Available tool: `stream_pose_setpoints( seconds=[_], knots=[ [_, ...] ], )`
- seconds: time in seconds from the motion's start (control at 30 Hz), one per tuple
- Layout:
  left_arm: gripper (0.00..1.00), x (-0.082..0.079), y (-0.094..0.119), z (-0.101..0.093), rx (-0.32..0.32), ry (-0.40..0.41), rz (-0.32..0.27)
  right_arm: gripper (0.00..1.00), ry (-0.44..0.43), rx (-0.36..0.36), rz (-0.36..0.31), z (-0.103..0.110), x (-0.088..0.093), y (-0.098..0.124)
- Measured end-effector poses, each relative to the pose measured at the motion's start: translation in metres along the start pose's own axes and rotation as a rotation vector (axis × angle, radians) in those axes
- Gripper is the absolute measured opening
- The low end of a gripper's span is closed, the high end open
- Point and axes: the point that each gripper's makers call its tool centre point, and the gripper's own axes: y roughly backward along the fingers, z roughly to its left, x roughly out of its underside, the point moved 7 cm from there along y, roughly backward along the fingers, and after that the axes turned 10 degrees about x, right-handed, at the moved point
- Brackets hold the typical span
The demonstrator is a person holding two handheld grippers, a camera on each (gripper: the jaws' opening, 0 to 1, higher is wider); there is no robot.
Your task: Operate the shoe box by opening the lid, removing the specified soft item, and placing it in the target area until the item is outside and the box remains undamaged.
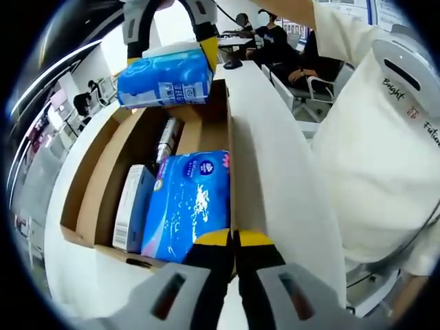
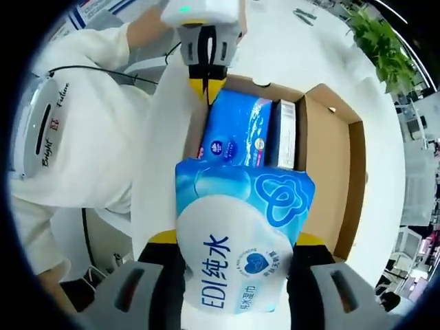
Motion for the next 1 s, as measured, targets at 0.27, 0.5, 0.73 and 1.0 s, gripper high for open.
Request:
stream_pose_setpoints(
  seconds=[0.27,0.5,0.73,1.0],
  knots=[
    [0.01,0.000,0.000,0.000,-0.002,-0.001,-0.003,0.58,-0.037,0.008,0.018,-0.003,0.014,0.009],
    [0.01,0.000,0.000,0.000,0.000,0.003,-0.002,0.58,-0.056,0.024,0.057,-0.008,0.037,0.018],
    [0.01,-0.001,-0.001,0.000,0.000,0.005,-0.001,0.58,-0.029,0.034,0.086,-0.004,0.051,0.017],
    [0.01,-0.001,0.000,0.000,-0.003,0.006,0.000,0.58,-0.031,0.046,0.095,-0.004,0.073,0.023]
  ],
)
